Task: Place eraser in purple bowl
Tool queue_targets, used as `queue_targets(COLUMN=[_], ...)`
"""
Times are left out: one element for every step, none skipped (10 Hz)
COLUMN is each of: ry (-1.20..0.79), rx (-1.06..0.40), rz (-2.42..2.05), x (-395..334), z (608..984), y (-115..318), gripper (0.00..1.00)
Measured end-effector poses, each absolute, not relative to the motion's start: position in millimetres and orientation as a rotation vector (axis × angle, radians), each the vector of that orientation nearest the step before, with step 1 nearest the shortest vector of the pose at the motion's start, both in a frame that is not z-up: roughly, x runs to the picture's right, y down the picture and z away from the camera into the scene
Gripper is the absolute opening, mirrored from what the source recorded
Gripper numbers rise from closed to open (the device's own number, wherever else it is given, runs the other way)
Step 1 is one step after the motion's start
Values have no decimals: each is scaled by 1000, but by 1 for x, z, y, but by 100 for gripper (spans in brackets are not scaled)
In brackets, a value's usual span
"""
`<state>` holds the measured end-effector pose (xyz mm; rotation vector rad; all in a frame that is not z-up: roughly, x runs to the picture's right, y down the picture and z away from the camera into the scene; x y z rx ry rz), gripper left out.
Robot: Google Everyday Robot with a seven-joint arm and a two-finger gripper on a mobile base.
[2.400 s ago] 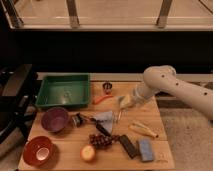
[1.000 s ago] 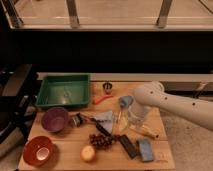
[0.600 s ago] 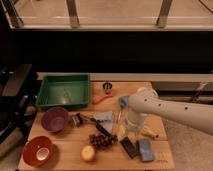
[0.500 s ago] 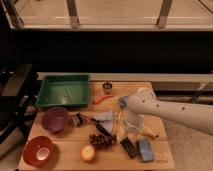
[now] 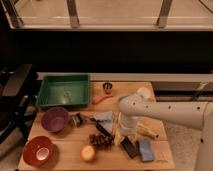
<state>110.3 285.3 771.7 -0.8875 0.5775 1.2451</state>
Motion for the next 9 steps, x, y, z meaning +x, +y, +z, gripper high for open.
queue_targets(ry=[585, 592, 591, 590, 577, 564, 547, 518, 472], rx=[-886, -868, -843, -824, -796, -774, -757, -740, -720], rz=[1241, 1259, 1292, 1314, 1343, 1366, 1388, 1410, 1430], x=[109, 111, 114, 118, 125, 131, 137, 142, 145], z=[774, 773, 772, 769, 765, 759, 753, 745, 734], y=[288, 286, 282, 278, 269, 258, 246, 228, 205], gripper=[46, 34, 25, 17, 5, 1, 0, 0, 0])
